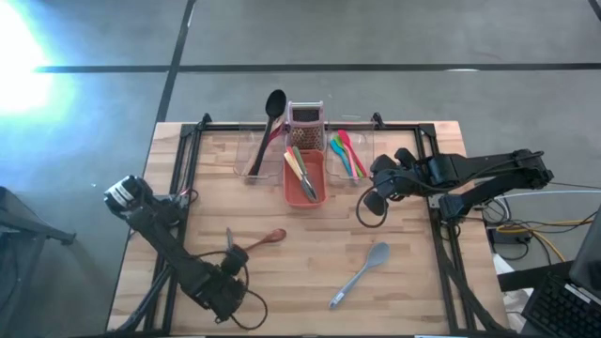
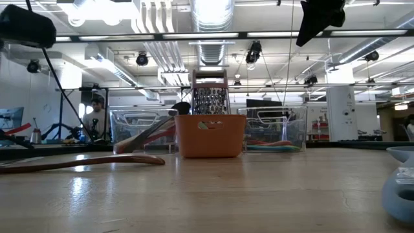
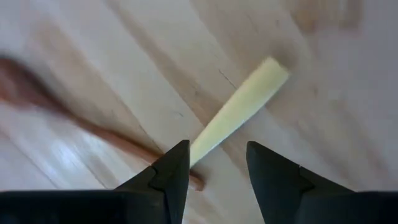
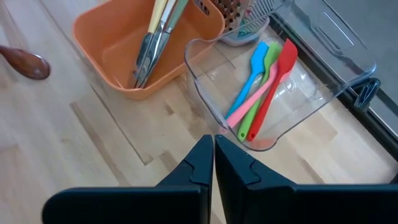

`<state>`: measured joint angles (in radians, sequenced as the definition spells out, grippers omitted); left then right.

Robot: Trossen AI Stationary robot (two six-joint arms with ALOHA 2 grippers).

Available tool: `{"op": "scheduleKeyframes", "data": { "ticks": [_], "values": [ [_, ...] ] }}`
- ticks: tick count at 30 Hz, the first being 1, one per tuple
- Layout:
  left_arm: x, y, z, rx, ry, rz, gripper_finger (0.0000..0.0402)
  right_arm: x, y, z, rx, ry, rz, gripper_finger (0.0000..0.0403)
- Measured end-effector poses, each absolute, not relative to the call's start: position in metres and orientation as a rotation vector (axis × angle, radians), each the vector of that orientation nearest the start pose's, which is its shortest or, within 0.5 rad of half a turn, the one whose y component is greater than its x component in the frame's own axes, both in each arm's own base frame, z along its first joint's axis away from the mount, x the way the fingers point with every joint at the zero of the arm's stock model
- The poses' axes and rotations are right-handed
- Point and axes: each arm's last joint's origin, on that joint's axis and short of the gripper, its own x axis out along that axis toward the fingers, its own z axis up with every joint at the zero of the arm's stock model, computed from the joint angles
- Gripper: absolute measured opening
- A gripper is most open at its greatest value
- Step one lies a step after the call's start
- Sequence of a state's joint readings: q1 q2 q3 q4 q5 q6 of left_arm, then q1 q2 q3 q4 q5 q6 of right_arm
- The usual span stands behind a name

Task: Pick & Place Kitchen Items
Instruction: Put the yellow table knife into the orange bin

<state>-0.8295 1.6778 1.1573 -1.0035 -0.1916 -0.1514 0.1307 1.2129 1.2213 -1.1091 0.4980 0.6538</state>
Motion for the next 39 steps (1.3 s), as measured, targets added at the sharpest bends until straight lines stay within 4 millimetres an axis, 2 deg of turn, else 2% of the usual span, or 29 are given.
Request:
{"op": "scheduleKeyframes", "data": {
  "ticks": [7,10,12,16,18,20,23,28,39],
  "values": [
    [0.204,-0.21,0.226,0.036,1.277,-0.047,0.0161,0.214,0.014,0.33,0.212,0.897,-0.634,0.0008],
    [0.204,-0.209,0.234,-0.084,1.238,-0.015,0.0161,0.215,0.014,0.33,0.174,0.903,-0.619,0.0008],
    [0.202,-0.208,0.239,-0.025,1.234,-0.077,0.0161,0.215,0.014,0.331,0.164,0.891,-0.629,0.0008],
    [0.198,-0.211,0.239,0.392,1.183,-0.366,0.0161,0.216,0.014,0.331,0.155,0.886,-0.624,0.0008],
    [0.2,-0.212,0.236,0.567,1.142,-0.439,0.0161,0.216,0.014,0.331,0.153,0.885,-0.623,0.0008],
    [0.206,-0.211,0.232,0.655,1.131,-0.483,0.0161,0.216,0.014,0.331,0.16,0.882,-0.626,0.0008],
    [0.213,-0.212,0.222,0.695,1.159,-0.537,0.0161,0.216,0.014,0.331,0.163,0.881,-0.626,0.0008],
    [0.213,-0.219,0.205,0.732,1.235,-0.67,0.0159,0.216,0.014,0.331,0.166,0.876,-0.625,0.0008],
    [0.214,-0.224,0.193,0.845,1.245,-0.766,0.0133,0.218,0.014,0.332,0.195,0.849,-0.629,0.0008]
  ]
}}
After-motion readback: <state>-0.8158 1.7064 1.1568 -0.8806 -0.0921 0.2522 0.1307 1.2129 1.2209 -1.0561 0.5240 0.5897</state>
